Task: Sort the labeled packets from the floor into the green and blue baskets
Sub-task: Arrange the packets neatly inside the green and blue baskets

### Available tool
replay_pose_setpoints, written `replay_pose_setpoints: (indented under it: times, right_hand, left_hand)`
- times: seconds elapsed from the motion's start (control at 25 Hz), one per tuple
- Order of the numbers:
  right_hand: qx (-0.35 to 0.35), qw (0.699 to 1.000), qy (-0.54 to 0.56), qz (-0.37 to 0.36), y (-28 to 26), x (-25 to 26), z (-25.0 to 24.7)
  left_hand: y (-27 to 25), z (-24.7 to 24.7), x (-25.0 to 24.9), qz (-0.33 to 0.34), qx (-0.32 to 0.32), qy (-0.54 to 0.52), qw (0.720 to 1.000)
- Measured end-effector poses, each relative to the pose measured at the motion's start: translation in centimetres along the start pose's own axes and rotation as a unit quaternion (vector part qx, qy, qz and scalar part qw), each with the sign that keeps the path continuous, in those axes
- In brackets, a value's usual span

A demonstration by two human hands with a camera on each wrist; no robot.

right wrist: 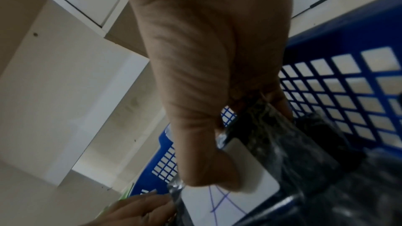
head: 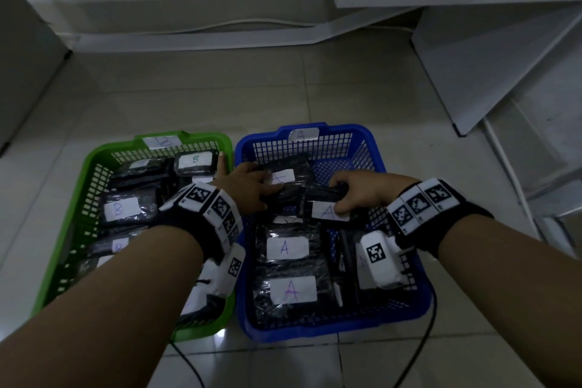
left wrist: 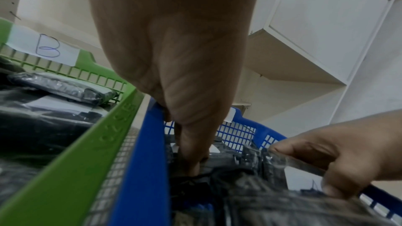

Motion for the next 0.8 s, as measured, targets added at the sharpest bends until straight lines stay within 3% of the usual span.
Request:
replay_pose_setpoints:
  times: [0.2, 0.36, 0.44, 0.56, 0.68, 0.8]
  right_hand:
    - [-0.044, 0.997, 0.069, 0.017, -1.1, -0.4, -2.6]
    - [-0.179, 0.974, 0.133, 0.042, -1.6, -0.7, -6.9]
    - [-0.212, 0.966, 0.142, 0.034, -1.7, 0.0, -7.1]
    - [-0.204, 0.963, 0.173, 0.009, -1.1, 1.0, -5.5]
    - [-0.195, 0.954, 0.229, 0.002, -0.7, 1.3, -4.9]
    - [-0.171, 0.960, 0.218, -0.028, 0.5, 2.7, -5.1]
  left_hand:
    - [-0.1, 0.0, 0.2, -0.011, -0.007, 0.003, 1.000]
    - [0.1, 0.2, 0.1, -0.011, -0.014, 0.012, 1.000]
    - [0.2, 0.4, 0.1, -0.010, -0.006, 0.010, 1.000]
    - [0.0, -0.5, 0.0, -0.005, -0.040, -0.037, 0.999]
    - [-0.7, -3.1, 0.4, -0.005, -0.145, -0.115, 0.983]
    - [-1.5, -3.2, 0.7, 0.012, -0.139, -0.100, 0.985]
Point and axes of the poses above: each hand's wrist, its own y-axis towards the middle knuckle, its own z-axis out of the palm, x = y × z, the point moved 10 cm from there along y, towards the middle knuckle, and after that the axes turned 10 degrees about -x, right-handed, at the moved point
